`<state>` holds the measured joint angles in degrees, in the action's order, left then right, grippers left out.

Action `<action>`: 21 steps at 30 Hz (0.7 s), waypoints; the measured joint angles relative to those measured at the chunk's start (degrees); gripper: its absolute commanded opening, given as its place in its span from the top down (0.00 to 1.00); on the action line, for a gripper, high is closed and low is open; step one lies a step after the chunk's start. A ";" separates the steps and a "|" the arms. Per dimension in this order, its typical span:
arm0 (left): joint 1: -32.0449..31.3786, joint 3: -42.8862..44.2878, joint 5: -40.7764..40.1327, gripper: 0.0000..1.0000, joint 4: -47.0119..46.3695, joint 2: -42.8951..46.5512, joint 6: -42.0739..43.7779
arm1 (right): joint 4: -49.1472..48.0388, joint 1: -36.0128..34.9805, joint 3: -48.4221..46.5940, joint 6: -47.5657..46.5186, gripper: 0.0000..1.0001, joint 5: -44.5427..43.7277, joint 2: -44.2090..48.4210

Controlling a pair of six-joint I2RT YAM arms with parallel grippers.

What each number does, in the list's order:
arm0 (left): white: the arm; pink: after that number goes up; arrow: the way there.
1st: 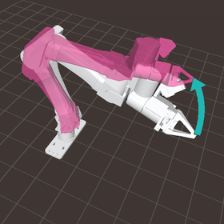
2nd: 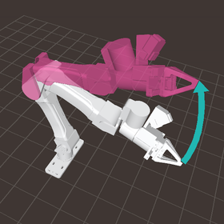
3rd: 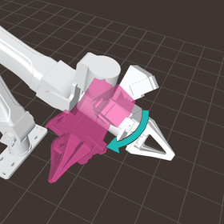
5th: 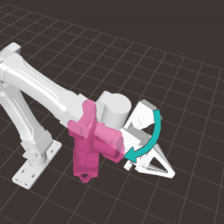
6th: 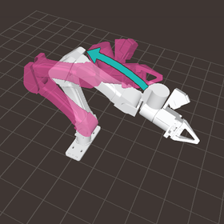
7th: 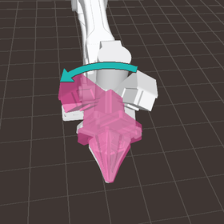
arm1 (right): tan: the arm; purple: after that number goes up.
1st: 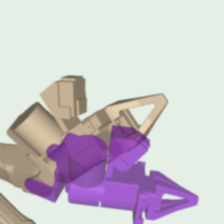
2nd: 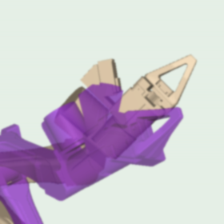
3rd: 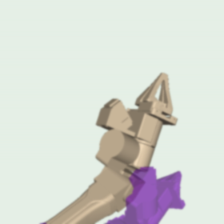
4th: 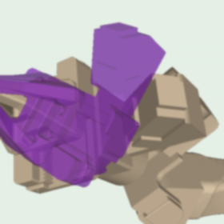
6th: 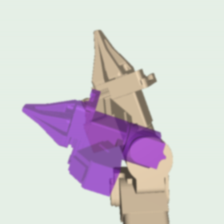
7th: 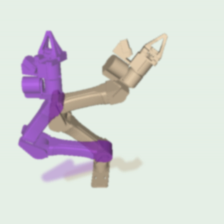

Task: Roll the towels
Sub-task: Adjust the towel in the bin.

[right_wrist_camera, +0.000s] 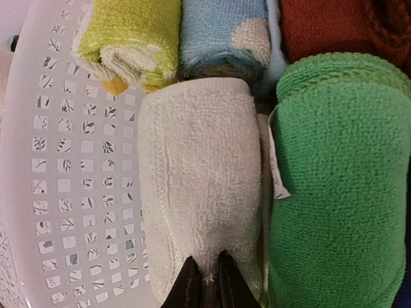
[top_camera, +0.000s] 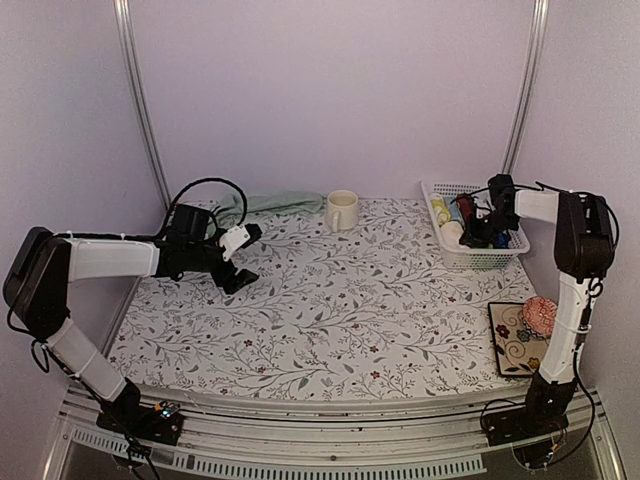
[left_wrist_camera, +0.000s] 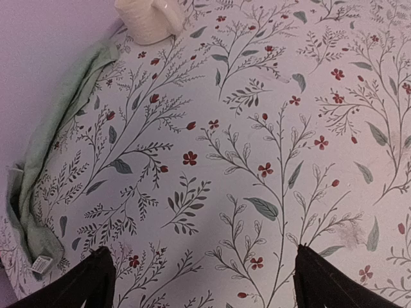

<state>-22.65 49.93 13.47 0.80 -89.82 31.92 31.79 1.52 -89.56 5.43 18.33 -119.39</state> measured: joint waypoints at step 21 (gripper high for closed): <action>-0.09 0.00 0.22 0.03 0.20 0.00 0.00 | 5.75 -3.04 -3.80 -3.30 0.66 -11.65 0.94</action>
<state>-22.74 49.93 13.69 0.99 -89.82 31.92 37.54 -1.52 -93.36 2.13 6.68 -118.45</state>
